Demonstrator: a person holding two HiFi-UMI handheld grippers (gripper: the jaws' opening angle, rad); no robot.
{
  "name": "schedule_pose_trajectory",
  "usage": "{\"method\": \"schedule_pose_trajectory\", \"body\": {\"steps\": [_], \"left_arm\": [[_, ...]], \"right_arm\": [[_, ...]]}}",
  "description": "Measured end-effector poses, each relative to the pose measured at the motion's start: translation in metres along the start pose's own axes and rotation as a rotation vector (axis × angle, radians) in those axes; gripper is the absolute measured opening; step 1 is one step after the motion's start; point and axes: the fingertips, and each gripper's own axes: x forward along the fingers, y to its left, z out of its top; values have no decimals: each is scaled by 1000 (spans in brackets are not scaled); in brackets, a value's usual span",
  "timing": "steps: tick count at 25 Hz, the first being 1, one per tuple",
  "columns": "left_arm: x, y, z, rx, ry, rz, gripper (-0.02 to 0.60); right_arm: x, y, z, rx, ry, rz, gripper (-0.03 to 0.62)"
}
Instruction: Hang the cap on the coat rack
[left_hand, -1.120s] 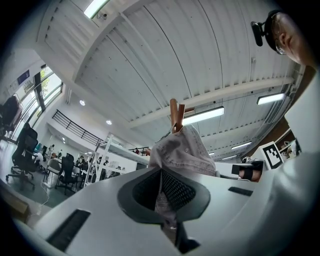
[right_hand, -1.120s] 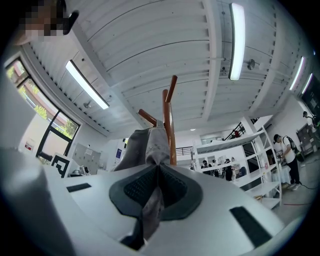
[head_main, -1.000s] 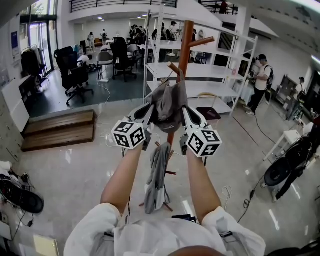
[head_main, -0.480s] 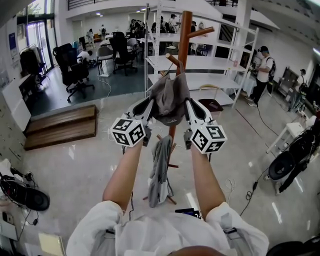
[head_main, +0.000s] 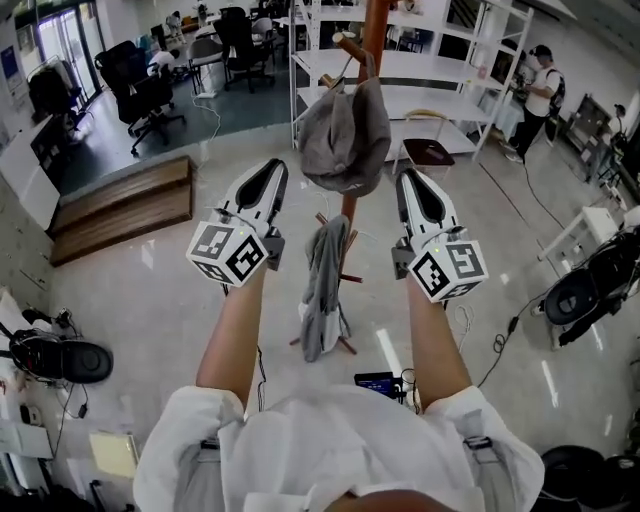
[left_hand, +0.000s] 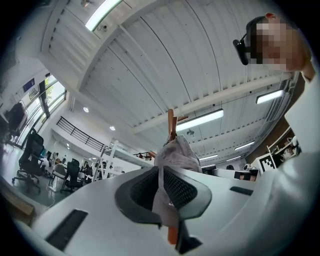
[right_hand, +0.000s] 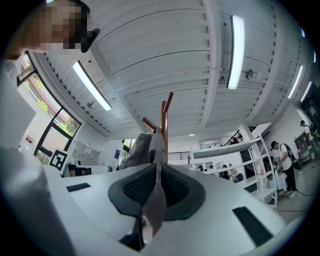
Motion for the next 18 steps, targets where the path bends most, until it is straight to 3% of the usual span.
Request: {"method": "schedule_pose_trajectory", "body": {"steps": [9,18], "left_arm": [[-53,-22,-50,5,100,21,31],[-122,-44,-154,-6,239,83,23]], "right_arm": [[-57,12,-68,-9,128,49,29],[-131,12,-180,5,318,22,29]]}}
